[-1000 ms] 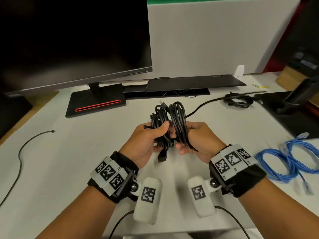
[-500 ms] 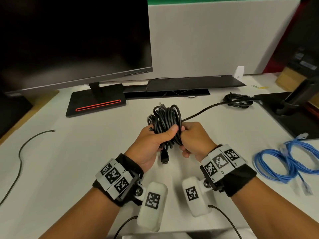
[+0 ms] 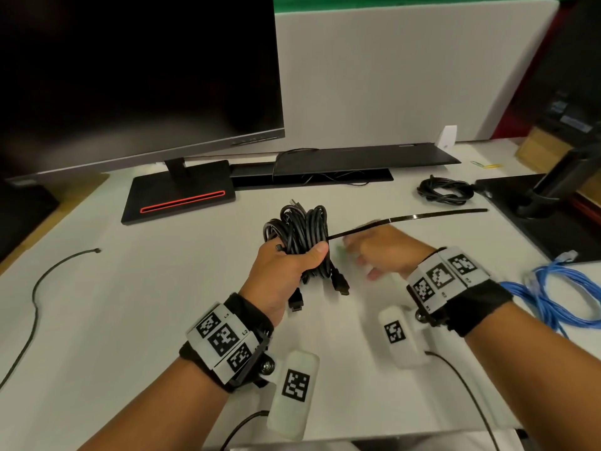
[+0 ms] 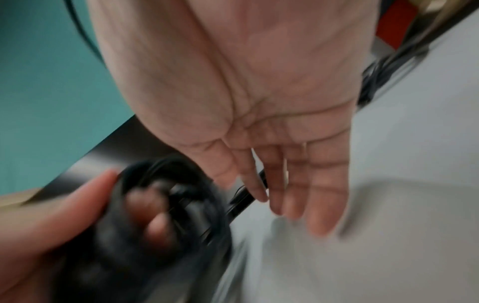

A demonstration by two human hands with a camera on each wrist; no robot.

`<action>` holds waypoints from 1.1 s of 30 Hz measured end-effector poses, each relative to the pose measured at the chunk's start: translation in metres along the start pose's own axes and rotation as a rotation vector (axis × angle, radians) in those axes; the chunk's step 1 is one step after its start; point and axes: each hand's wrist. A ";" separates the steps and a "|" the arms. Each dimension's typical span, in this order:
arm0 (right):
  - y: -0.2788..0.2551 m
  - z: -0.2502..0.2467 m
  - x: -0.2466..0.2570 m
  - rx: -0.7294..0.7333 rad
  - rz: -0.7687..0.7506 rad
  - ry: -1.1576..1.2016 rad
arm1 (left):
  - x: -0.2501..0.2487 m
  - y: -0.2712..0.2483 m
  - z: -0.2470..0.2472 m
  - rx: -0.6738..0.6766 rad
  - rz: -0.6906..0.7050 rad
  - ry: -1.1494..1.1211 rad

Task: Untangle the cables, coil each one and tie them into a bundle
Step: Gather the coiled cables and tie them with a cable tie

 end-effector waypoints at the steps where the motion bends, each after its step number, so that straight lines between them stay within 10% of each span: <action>1: 0.004 -0.012 -0.006 -0.068 -0.027 -0.094 | 0.000 0.001 -0.001 -0.027 -0.005 0.004; 7: 0.028 -0.084 -0.046 -0.385 0.119 -0.577 | -0.006 0.004 -0.008 -0.074 -0.040 0.021; 20: 0.036 -0.093 -0.053 -0.158 0.060 -0.729 | -0.012 0.012 -0.025 -0.177 -0.059 0.077; 24: 0.025 -0.079 -0.048 -0.315 -0.102 -0.452 | -0.014 0.015 -0.035 -0.227 -0.049 0.094; 29: -0.001 -0.081 -0.036 -0.593 -0.131 0.558 | -0.016 0.017 -0.046 -0.319 -0.005 0.103; 33: -0.029 -0.075 -0.020 -0.664 -0.215 0.707 | -0.016 0.018 -0.046 -0.363 0.011 0.094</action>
Point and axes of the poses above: each hand's wrist, its own y-axis towards the middle knuckle, its own z-axis out of the palm, x = y × z, and after that the axes turned 14 degrees about -z, right-handed
